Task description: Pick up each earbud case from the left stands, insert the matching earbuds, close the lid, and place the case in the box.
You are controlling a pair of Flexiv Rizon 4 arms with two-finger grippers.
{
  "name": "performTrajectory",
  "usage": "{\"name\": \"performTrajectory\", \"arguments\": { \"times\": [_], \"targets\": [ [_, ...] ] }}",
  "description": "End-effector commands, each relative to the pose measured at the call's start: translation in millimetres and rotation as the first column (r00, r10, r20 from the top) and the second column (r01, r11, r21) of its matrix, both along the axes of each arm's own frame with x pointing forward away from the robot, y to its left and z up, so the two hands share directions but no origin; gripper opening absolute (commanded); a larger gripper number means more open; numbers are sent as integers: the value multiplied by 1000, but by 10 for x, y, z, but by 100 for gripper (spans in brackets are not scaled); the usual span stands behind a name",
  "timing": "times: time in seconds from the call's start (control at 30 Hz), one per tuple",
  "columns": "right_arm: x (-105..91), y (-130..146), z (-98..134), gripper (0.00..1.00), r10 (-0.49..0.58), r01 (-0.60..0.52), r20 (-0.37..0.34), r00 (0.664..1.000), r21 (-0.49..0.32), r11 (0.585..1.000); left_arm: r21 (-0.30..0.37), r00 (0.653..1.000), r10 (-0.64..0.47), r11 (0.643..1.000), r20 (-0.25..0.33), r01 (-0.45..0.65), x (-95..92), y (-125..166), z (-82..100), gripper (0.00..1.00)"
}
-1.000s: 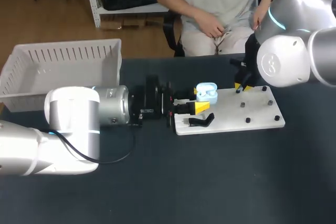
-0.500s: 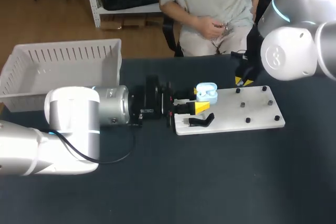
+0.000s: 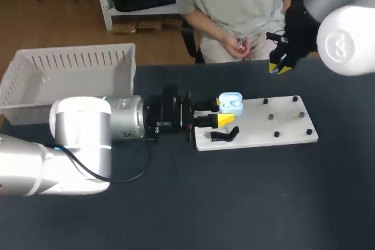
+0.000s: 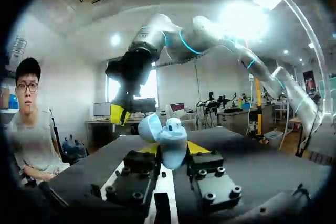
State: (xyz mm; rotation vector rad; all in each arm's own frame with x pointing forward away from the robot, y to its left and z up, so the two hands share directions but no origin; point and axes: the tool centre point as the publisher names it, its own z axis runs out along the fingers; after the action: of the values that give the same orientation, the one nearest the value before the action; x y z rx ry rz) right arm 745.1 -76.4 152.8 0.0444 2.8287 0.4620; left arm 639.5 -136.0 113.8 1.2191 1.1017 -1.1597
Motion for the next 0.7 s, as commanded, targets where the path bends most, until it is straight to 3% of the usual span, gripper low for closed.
{"name": "performTrajectory", "arguments": {
  "times": [0.03,0.23,0.43,0.7],
  "targets": [
    [-408,63,425,0,22,-21,39,999,-44,999,-2,1000,3,1000,2,-3,-5,-1,-4,0],
    [-729,350,547,0,99,-102,-36,994,-97,990,-2,1000,3,1000,2,-3,-5,-1,-4,0],
    [-968,603,584,0,157,-163,-76,985,-73,984,-2,1000,3,1000,2,-3,-5,-1,-4,0],
    [-1036,719,514,0,168,-174,-82,982,-81,981,-2,1000,3,1000,2,-3,-5,-1,-4,0]
  ]
}}
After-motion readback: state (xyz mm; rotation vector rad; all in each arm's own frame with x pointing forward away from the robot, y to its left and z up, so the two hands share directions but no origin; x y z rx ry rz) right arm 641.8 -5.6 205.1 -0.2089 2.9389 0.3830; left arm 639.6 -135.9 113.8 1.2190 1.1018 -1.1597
